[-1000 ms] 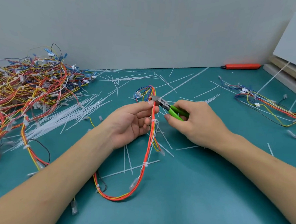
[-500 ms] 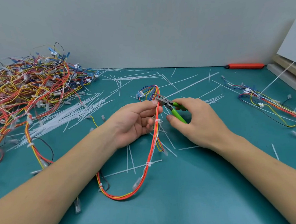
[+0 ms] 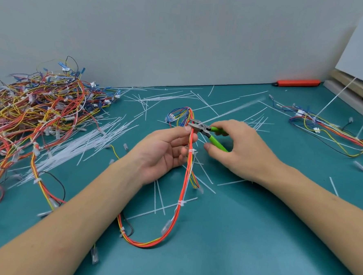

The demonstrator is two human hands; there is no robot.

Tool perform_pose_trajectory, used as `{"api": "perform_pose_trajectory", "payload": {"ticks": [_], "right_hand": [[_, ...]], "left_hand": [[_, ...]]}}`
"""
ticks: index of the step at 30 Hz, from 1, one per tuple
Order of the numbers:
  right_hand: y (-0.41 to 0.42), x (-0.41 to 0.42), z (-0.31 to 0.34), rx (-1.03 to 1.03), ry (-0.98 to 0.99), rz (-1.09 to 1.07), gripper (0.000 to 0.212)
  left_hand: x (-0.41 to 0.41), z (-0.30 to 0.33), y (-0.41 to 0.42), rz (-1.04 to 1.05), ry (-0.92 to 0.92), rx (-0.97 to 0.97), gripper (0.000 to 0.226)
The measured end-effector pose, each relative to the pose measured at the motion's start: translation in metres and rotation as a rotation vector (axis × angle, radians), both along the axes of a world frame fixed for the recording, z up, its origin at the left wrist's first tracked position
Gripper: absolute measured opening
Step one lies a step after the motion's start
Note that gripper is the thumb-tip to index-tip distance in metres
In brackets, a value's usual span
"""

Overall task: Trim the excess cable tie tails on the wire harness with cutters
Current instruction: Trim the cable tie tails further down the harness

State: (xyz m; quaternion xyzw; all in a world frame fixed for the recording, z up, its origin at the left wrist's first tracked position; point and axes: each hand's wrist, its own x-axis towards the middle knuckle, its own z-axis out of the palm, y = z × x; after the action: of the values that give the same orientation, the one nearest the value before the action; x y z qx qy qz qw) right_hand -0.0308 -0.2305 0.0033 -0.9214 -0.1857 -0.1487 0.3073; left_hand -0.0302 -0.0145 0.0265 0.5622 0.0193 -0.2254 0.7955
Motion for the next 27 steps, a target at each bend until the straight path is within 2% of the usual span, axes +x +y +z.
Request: {"api": "perform_pose_trajectory", "payload": {"ticks": [2,8,11,14,18,21,25,27], "right_hand": [[0.0001,-0.0001,0.0,-0.012,0.001,-0.007,0.047],[-0.0007,0.0012,-0.0001,-0.015,0.026,-0.006,0.049],[-0.0004,0.0014,0.0005,-0.005,0.035,0.0,0.042],[0.0003,0.0008,0.0014,0.011,0.022,-0.006,0.02],[0.0004,-0.0004,0.0002,0.04,0.012,-0.013,0.029],[0.002,-0.0022,0.0006,0.052,0.019,0.002,0.024],[0.003,-0.0024,0.003,0.001,0.06,-0.004,0.056],[0.0025,-0.0024,0.0039,0.0,0.069,-0.007,0.063]], "left_hand": [[0.0005,-0.0002,0.0005,-0.004,-0.002,0.0,0.011],[0.0009,-0.0017,0.0013,-0.017,-0.017,0.005,0.012],[0.0016,-0.0013,0.0011,-0.016,-0.014,0.008,0.011],[0.0014,-0.0014,0.0013,-0.008,-0.008,0.006,0.009],[0.0014,-0.0006,0.0011,0.002,-0.006,0.01,0.009],[0.0009,0.0002,0.0002,0.0,-0.017,0.028,0.009],[0.0005,0.0001,-0.0002,0.003,-0.022,0.041,0.009],[0.0007,0.0002,-0.0006,0.003,-0.02,0.036,0.01]]}}
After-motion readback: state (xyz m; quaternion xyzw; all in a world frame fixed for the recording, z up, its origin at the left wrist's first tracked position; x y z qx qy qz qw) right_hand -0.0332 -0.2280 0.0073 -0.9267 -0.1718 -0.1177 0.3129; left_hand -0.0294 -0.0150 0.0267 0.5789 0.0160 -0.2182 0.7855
